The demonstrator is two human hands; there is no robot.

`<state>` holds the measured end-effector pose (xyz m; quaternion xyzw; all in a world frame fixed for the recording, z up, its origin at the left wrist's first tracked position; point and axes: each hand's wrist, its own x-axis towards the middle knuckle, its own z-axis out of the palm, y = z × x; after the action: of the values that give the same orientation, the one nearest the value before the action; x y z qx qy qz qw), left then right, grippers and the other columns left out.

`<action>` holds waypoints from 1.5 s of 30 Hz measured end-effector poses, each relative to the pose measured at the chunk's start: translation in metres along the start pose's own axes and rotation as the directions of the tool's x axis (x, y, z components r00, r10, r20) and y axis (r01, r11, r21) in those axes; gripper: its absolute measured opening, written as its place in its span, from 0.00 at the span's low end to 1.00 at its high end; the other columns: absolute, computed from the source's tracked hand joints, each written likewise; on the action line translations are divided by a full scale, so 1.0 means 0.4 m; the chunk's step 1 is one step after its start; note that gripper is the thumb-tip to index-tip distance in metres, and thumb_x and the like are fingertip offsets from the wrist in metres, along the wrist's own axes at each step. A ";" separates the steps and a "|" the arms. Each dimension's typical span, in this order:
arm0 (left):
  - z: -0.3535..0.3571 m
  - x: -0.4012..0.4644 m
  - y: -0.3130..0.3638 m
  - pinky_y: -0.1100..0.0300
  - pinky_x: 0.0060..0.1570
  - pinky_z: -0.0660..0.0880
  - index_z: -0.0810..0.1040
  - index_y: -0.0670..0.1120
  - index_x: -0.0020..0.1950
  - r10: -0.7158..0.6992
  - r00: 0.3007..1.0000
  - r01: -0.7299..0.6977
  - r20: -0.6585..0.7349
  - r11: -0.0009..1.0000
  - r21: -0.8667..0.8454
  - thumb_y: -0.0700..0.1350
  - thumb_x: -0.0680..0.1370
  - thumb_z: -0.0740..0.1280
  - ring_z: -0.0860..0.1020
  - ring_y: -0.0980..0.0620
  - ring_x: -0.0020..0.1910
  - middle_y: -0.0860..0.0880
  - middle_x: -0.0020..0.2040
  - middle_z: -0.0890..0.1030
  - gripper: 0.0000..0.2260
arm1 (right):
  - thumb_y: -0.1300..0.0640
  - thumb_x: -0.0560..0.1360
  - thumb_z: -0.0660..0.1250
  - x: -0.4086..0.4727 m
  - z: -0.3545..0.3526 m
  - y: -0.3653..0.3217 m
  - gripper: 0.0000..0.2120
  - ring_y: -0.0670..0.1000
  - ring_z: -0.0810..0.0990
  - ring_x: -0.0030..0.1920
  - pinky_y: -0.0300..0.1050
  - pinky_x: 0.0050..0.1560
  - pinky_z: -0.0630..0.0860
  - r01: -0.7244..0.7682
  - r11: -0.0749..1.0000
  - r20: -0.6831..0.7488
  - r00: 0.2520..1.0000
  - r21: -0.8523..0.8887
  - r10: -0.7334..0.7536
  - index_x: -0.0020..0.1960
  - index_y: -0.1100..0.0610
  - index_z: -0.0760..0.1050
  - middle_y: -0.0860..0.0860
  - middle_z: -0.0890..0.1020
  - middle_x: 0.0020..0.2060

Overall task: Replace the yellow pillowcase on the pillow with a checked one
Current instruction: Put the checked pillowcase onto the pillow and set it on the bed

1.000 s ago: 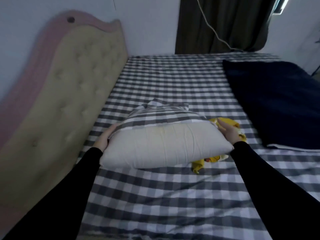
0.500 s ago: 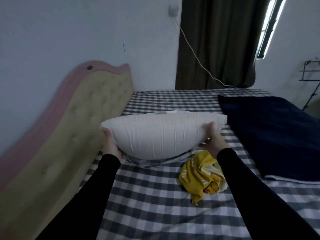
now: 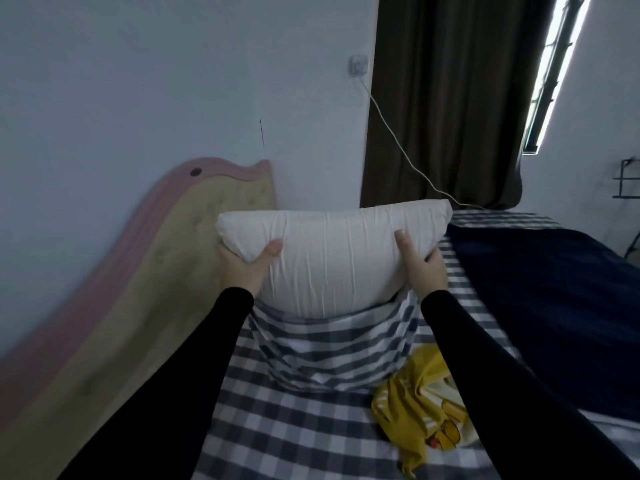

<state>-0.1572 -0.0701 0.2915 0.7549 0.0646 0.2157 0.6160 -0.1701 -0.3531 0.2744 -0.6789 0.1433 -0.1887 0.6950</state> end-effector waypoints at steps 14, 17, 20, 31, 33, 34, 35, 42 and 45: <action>0.005 0.082 -0.231 0.76 0.49 0.63 0.65 0.50 0.51 0.371 0.841 -0.490 0.394 0.830 0.265 0.64 0.47 0.80 0.65 0.55 0.51 0.45 0.56 0.67 0.41 | 0.54 0.74 0.70 0.075 -0.027 0.152 0.12 0.49 0.75 0.52 0.41 0.52 0.78 0.275 0.898 0.051 0.960 -0.343 -0.275 0.55 0.53 0.70 0.51 0.70 0.59; 0.011 0.122 -0.239 0.78 0.50 0.61 0.71 0.49 0.38 0.416 0.788 -0.578 0.455 0.754 0.311 0.56 0.54 0.83 0.67 0.48 0.56 0.37 0.59 0.67 0.25 | 0.52 0.70 0.74 0.078 -0.054 0.202 0.11 0.49 0.65 0.62 0.43 0.62 0.68 0.436 0.680 0.244 0.898 -0.589 -0.365 0.50 0.52 0.79 0.54 0.61 0.70; 0.011 0.139 -0.260 0.73 0.55 0.67 0.75 0.48 0.31 0.387 0.778 -0.580 0.495 0.745 0.330 0.50 0.58 0.83 0.67 0.45 0.64 0.38 0.67 0.64 0.17 | 0.41 0.68 0.70 0.098 -0.075 0.224 0.15 0.56 0.71 0.56 0.54 0.57 0.73 0.582 0.325 0.415 0.787 -0.746 -0.457 0.45 0.51 0.84 0.56 0.71 0.62; 0.044 0.131 -0.088 0.55 0.43 0.71 0.73 0.45 0.38 0.234 0.615 -0.735 0.753 0.516 0.440 0.53 0.74 0.67 0.77 0.47 0.40 0.49 0.38 0.79 0.13 | 0.36 0.71 0.54 0.184 -0.105 0.082 0.23 0.54 0.75 0.34 0.49 0.48 0.71 0.761 -0.039 0.731 0.606 -0.648 -0.313 0.40 0.55 0.73 0.51 0.78 0.34; 0.058 0.131 -0.085 0.50 0.47 0.76 0.71 0.45 0.39 0.122 0.652 -0.659 0.748 0.581 0.478 0.53 0.74 0.70 0.77 0.47 0.41 0.48 0.38 0.78 0.14 | 0.31 0.70 0.59 0.184 -0.116 0.051 0.25 0.53 0.73 0.46 0.45 0.52 0.69 0.692 0.053 0.687 0.721 -0.720 -0.085 0.50 0.52 0.74 0.49 0.78 0.41; 0.063 0.131 -0.083 0.49 0.49 0.76 0.72 0.46 0.40 0.080 0.663 -0.631 0.745 0.595 0.498 0.54 0.74 0.71 0.78 0.46 0.43 0.48 0.40 0.79 0.14 | 0.28 0.68 0.61 0.189 -0.120 0.040 0.29 0.53 0.73 0.51 0.45 0.54 0.69 0.666 0.052 0.667 0.745 -0.744 0.016 0.55 0.50 0.75 0.48 0.80 0.45; 0.066 0.128 -0.075 0.50 0.51 0.76 0.73 0.48 0.41 0.030 0.667 -0.604 0.745 0.607 0.517 0.56 0.72 0.72 0.78 0.47 0.46 0.48 0.44 0.80 0.14 | 0.25 0.65 0.61 0.195 -0.121 0.031 0.33 0.54 0.71 0.56 0.46 0.56 0.69 0.646 0.036 0.646 0.755 -0.762 0.112 0.58 0.49 0.76 0.47 0.81 0.49; 0.083 0.094 -0.014 0.64 0.39 0.73 0.80 0.53 0.42 -0.377 0.611 -0.511 0.696 0.483 0.711 0.69 0.61 0.73 0.78 0.56 0.43 0.55 0.44 0.81 0.22 | 0.20 0.55 0.61 0.193 -0.115 -0.012 0.38 0.50 0.77 0.38 0.50 0.42 0.77 0.648 0.174 0.671 0.719 -0.741 0.180 0.33 0.56 0.77 0.50 0.80 0.33; 0.064 0.101 -0.002 0.63 0.33 0.69 0.77 0.49 0.35 -0.319 0.637 -0.520 0.701 0.494 0.697 0.74 0.56 0.70 0.76 0.55 0.35 0.53 0.35 0.78 0.28 | 0.21 0.59 0.62 0.180 -0.119 -0.032 0.35 0.50 0.78 0.42 0.51 0.46 0.77 0.738 0.203 0.765 0.632 -0.644 0.126 0.37 0.54 0.79 0.50 0.80 0.38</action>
<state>-0.1103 -0.0784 0.2969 0.9721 -0.1529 -0.1462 0.1016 -0.1288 -0.4282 0.2897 -0.9756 -0.1969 0.0485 0.0845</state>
